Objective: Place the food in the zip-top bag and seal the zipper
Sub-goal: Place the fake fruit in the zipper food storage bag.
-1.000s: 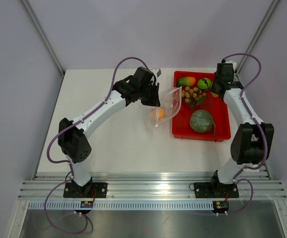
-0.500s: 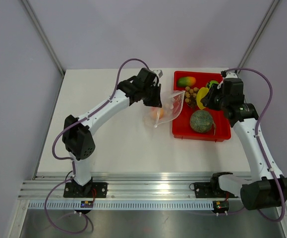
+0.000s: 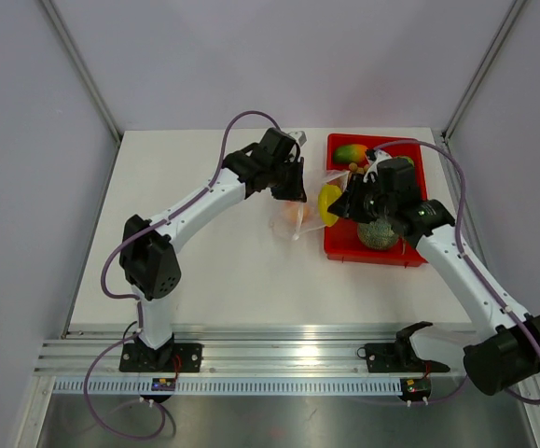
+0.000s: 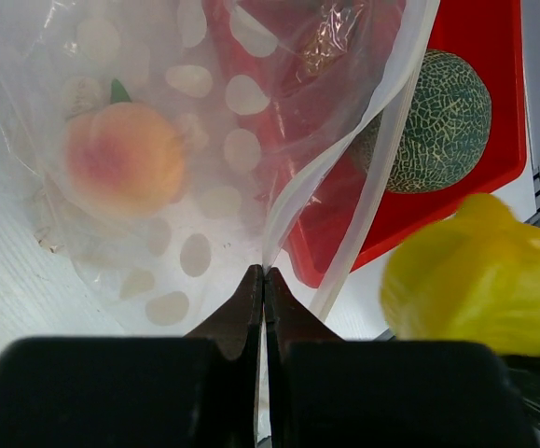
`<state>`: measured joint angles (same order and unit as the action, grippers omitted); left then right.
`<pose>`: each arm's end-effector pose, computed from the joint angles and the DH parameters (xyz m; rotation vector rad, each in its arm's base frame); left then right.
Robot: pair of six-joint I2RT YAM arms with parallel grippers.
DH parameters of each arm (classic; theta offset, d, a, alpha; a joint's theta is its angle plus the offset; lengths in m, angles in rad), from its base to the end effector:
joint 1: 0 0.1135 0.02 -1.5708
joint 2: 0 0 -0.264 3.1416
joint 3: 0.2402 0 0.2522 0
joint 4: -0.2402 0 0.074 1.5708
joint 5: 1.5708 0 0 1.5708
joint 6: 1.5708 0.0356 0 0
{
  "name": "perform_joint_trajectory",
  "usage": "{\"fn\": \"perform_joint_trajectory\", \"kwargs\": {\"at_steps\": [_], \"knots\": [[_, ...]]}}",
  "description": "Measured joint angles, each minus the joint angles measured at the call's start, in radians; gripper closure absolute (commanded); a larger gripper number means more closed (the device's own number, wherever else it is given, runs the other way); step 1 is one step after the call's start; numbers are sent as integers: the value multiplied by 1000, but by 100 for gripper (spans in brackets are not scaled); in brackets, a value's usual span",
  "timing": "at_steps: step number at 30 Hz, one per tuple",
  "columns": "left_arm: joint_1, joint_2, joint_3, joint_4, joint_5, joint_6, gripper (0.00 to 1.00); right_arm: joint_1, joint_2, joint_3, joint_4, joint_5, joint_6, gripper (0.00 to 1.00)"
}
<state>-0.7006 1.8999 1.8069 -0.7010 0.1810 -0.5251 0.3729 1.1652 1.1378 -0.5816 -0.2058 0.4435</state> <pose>0.3255 -0.2829 0.3226 0.3111 2.4784 -0.7728 0.2317 0.0984 0.3471 -0.0416 2.2483 0.6779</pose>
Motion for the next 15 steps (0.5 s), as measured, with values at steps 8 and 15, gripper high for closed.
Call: {"fn": "perform_joint_trajectory", "kwargs": {"at_steps": [8, 15], "knots": [[0, -8, -14, 23, 32, 0, 100, 0, 117, -46, 92, -24, 57, 81], [0, -37, -35, 24, 71, 1, 100, 0, 223, -9, 144, -19, 79, 81]]}}
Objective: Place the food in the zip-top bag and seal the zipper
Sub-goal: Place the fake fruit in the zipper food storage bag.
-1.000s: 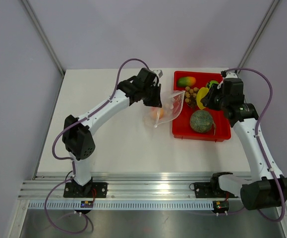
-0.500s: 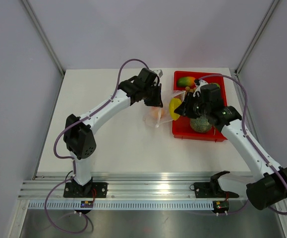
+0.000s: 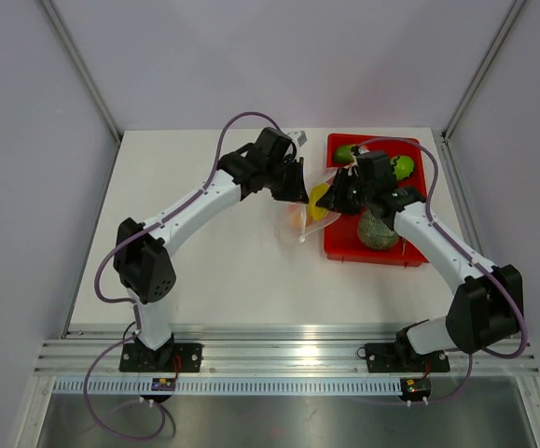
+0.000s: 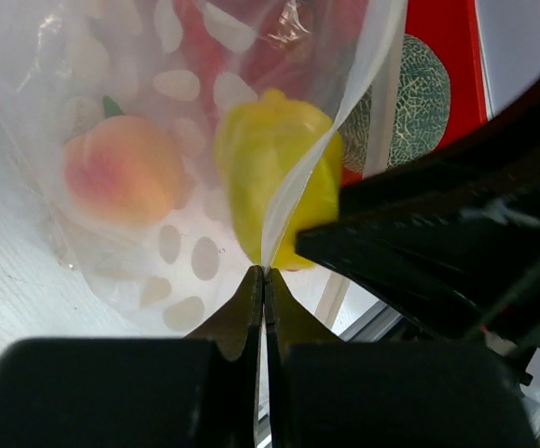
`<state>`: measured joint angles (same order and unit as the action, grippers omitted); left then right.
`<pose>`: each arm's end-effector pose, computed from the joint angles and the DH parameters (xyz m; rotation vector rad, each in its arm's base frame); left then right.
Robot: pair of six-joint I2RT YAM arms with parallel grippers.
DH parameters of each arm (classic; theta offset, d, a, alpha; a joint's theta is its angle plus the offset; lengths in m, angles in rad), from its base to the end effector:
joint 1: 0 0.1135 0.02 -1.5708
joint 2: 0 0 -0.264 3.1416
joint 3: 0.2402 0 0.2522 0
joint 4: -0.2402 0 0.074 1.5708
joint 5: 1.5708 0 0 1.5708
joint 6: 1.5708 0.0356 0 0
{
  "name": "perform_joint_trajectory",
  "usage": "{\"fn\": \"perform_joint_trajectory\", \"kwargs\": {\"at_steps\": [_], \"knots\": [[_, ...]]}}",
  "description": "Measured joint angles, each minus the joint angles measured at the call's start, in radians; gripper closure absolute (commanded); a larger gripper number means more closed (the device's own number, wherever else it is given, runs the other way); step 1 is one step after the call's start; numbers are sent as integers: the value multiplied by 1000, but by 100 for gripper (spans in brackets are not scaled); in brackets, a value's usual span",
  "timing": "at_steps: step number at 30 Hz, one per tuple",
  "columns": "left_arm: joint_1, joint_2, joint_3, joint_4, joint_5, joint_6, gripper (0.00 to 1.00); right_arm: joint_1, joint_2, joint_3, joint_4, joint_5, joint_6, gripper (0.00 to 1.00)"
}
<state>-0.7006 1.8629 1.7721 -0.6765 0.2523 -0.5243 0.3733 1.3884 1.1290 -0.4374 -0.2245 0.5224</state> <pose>0.3180 -0.2798 0.3286 0.3521 2.4635 -0.8648 0.2836 0.1196 0.2985 0.0516 2.3516 0.7138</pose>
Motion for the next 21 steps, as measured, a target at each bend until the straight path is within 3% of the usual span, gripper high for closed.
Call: {"fn": "perform_joint_trajectory", "kwargs": {"at_steps": [4, 6, 7, 11, 13, 17, 18, 20, 21], "knots": [[0, -21, -2, 0, 21, 0, 100, 0, 72, 44, 31, 28, 21, 77], [0, -30, -4, 2, 30, 0, 100, 0, 94, 50, 57, 59, 34, 50], [0, -35, -7, 5, 35, 0, 100, 0, 102, 50, 69, 76, 45, 23], [0, -42, -15, 13, 47, 0, 100, 2, 153, 78, 104, 100, 63, 7], [1, -42, -17, 15, 48, 0, 100, 7, 165, 84, 114, 101, 62, 8], [5, -43, -29, 15, 47, 0, 100, 26, 145, 82, 111, 96, 58, 22], [7, -43, -32, 15, 47, 0, 100, 29, 131, 79, 109, 90, 56, 34], [9, -43, -32, 14, 47, 0, 100, 33, 85, 61, 102, 75, 49, 48], [10, -43, -32, 14, 47, 0, 100, 34, 55, 50, 94, 72, 48, 62]]}}
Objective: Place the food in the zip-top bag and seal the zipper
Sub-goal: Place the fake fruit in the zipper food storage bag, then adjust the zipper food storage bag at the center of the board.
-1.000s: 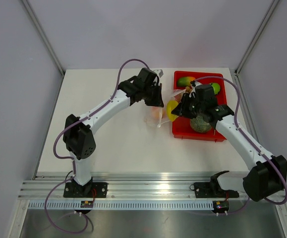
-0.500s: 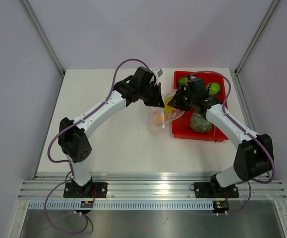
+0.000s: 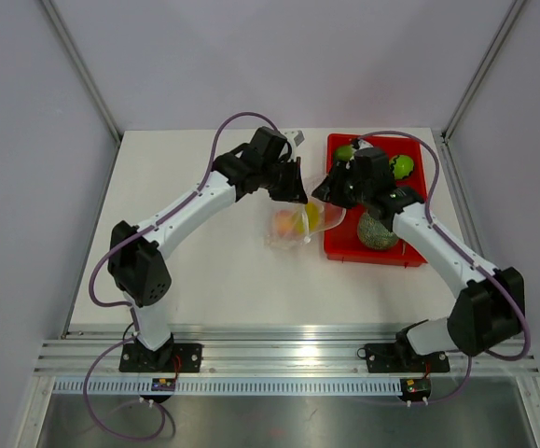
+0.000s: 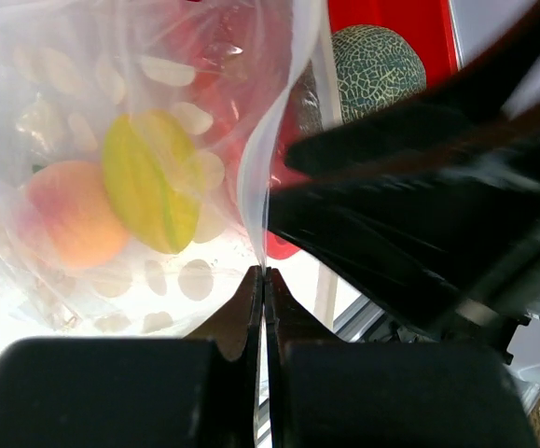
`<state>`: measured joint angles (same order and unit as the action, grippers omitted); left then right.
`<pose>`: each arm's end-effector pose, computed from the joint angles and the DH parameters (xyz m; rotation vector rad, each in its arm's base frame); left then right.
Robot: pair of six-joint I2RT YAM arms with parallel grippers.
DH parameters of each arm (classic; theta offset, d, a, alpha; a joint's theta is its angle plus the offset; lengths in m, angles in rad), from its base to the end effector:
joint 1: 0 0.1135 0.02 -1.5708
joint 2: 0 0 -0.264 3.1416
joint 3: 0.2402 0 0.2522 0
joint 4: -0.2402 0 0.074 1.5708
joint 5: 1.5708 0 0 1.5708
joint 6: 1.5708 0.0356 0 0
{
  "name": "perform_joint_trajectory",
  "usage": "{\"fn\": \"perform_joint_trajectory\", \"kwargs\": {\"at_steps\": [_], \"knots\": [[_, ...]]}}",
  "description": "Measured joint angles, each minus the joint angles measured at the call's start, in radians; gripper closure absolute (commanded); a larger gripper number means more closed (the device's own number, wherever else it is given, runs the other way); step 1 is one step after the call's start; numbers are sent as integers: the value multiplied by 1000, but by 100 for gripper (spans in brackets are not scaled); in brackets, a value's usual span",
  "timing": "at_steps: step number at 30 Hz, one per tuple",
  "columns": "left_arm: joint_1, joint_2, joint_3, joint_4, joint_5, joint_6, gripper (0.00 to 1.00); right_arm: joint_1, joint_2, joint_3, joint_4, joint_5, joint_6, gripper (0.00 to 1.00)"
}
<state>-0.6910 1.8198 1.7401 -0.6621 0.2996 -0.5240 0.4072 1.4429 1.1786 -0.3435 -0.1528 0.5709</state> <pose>0.3121 -0.2717 0.3367 0.3688 2.4432 -0.9248 0.2991 0.1349 0.3069 0.0947 2.2609 0.7078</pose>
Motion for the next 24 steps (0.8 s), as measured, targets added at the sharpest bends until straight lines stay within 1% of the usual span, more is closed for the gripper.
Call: {"fn": "perform_joint_trajectory", "kwargs": {"at_steps": [1, 2, 3, 4, 5, 6, 7, 8, 10, 13, 17, 18, 20, 21, 22, 24], "knots": [[1, 0, 0, 0, 0, 0, 100, 2, -34, -12, -5, -2, -6, 66], [1, 0, 0, 0, 0, 0, 100, 3, -71, -25, -8, -2, -3, 68], [3, 0, 0, 0, 0, 0, 100, 3, -103, -36, -17, 4, -3, 67], [3, 0, 0, 0, 0, 0, 100, 5, -143, -50, -27, 14, -3, 52], [3, -2, 0, 0, 0, 0, 100, 6, -180, -66, -33, 31, -1, 38], [4, -3, -2, 1, 0, 0, 100, 6, -214, -84, -45, 58, -5, 31], [5, -7, -5, 2, 0, 0, 100, 6, -240, -100, -56, 84, -10, 16], [5, -13, -11, 1, 0, 0, 100, 6, -256, -113, -69, 109, -10, 13], [6, -21, -17, -1, -1, 0, 100, 6, -257, -125, -96, 148, -23, 10], [8, -31, -19, -1, -1, 0, 100, 6, -210, -146, -119, 188, -24, 10], [10, -54, -34, -2, -3, 0, 100, 6, -152, -186, -125, 194, -21, 26], [11, -59, -36, -2, -5, 0, 100, 6, -140, -193, -124, 188, -18, 45], [12, -67, -41, -1, -6, 0, 100, 6, -120, -201, -122, 167, -11, 70], [12, -70, -43, -2, -6, 0, 100, 6, -111, -201, -115, 150, 2, 92], [12, -71, -45, -2, -8, 0, 100, 6, -106, -201, -109, 140, 2, 99], [14, -73, -47, -3, -10, 1, 100, 6, -103, -196, -99, 112, 12, 100]]}}
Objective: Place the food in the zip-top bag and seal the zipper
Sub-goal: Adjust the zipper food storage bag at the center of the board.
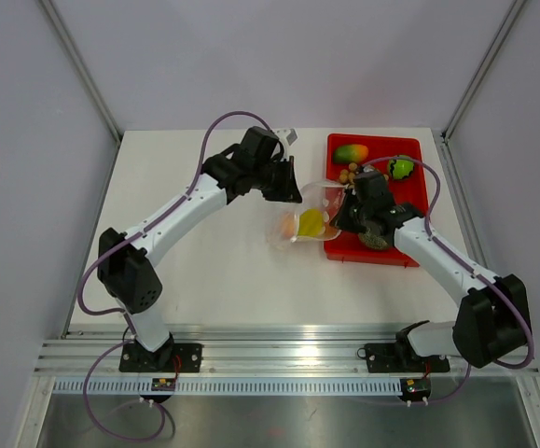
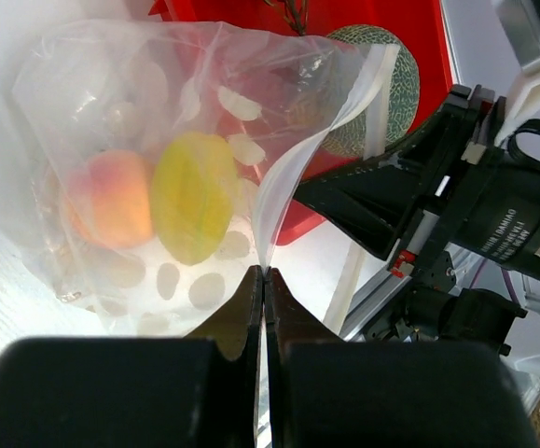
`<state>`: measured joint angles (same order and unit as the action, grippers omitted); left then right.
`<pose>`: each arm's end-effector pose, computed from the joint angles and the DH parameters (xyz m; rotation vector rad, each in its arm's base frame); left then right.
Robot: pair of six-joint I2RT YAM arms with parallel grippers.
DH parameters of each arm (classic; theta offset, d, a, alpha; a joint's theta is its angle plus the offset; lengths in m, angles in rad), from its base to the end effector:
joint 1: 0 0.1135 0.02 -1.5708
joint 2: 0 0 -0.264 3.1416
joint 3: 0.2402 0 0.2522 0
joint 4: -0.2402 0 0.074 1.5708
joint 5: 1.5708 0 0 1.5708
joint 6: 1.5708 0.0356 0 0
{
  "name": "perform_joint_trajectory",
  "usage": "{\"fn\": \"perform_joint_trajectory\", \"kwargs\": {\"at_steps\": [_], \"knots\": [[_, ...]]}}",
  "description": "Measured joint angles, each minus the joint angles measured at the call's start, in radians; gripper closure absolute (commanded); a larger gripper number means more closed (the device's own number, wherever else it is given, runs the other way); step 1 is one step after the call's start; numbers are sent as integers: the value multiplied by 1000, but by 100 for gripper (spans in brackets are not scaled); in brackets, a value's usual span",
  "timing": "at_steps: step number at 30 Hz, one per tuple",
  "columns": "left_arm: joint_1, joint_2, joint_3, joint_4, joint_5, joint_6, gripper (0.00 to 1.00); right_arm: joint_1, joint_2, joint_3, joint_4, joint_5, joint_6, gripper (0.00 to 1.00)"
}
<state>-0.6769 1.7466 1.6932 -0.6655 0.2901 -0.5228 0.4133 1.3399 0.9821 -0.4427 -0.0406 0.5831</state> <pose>0.3018 -0.2556 0.3491 0.3486 2.4172 -0.9180 0.2617 0.1163 0.2623 0.1865 2.4271 0.5149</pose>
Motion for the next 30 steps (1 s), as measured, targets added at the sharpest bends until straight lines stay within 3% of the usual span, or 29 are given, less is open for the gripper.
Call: {"fn": "perform_joint_trajectory", "kwargs": {"at_steps": [8, 17, 23, 27, 30], "knots": [[14, -27, 5, -53, -48, 15, 100, 0, -39, 200, -6, -84, -11, 100], [16, -21, 6, -69, -63, 14, 100, 0, 121, 140, 39, -139, -19, 100], [16, -60, 30, -107, -93, 21, 100, 0, 33, 210, -35, -151, -45, 100], [17, -106, 19, -68, -92, 17, 100, 0, -26, 245, 13, -158, -56, 100], [17, -91, -24, -15, -68, 0, 100, 2, 21, 219, 53, -164, -58, 100]]}}
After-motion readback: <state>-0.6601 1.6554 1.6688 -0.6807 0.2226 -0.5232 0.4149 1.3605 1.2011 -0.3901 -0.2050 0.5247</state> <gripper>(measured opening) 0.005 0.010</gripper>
